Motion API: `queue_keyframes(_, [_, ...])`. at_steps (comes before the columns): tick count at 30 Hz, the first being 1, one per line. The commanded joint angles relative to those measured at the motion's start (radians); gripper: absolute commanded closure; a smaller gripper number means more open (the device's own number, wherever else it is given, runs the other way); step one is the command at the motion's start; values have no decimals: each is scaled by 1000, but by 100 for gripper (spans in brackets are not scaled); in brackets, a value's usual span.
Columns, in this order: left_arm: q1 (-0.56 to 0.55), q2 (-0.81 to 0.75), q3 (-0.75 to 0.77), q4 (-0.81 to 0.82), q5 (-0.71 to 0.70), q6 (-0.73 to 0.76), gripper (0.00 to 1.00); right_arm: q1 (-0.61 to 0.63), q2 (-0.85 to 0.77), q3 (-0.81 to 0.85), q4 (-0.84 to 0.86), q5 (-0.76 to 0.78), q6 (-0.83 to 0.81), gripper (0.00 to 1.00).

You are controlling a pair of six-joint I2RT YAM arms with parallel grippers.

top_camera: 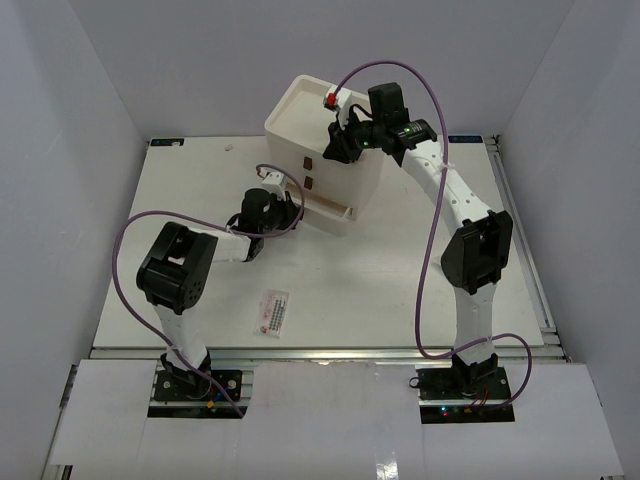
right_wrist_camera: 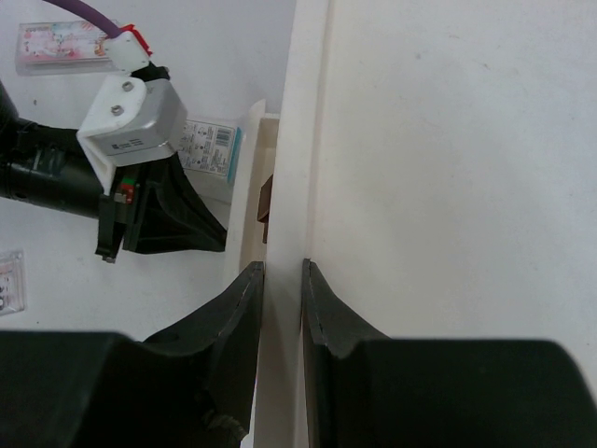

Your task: Organize the makeup

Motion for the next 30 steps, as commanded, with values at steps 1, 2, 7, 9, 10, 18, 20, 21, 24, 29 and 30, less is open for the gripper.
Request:
queue_keyframes(1, [0, -118, -87, -6, -28, 0, 97, 40, -7, -49, -132, -76, 39, 80])
queue_keyframes(2, [0, -132, -104, -5, -32, -1, 97, 40, -9, -52, -131, -76, 39, 80])
queue_keyframes(7, [0, -232, -211, 0, -58, -24, 97, 39, -18, -62, -130, -73, 37, 80])
queue_keyframes(9, [0, -284, -265, 6, -69, -39, 97, 39, -22, -66, -130, -72, 36, 80])
queue_keyframes(10, [0, -317, -300, 11, -74, -49, 97, 40, -24, -70, -130, -71, 35, 80])
queue_keyframes(18, [0, -442, -391, -15, -93, -64, 94, 40, -31, -79, -130, -67, 29, 77])
queue_keyframes(20, [0, -447, -376, -37, -98, -61, 84, 41, -36, -79, -130, -67, 24, 69])
queue_keyframes(21, [0, -450, -363, -46, -99, -61, 77, 41, -38, -79, -130, -66, 20, 61])
queue_keyframes(24, [0, -478, -328, -103, -96, -69, 56, 41, -70, -82, -130, -54, 3, 35])
queue_keyframes(29, [0, -564, -294, -162, -103, -87, 32, 35, -126, -71, -132, -17, -26, 16])
queue_keyframes(30, [0, -600, -291, -184, -116, -90, 27, 28, -146, -65, -132, -2, -32, 14])
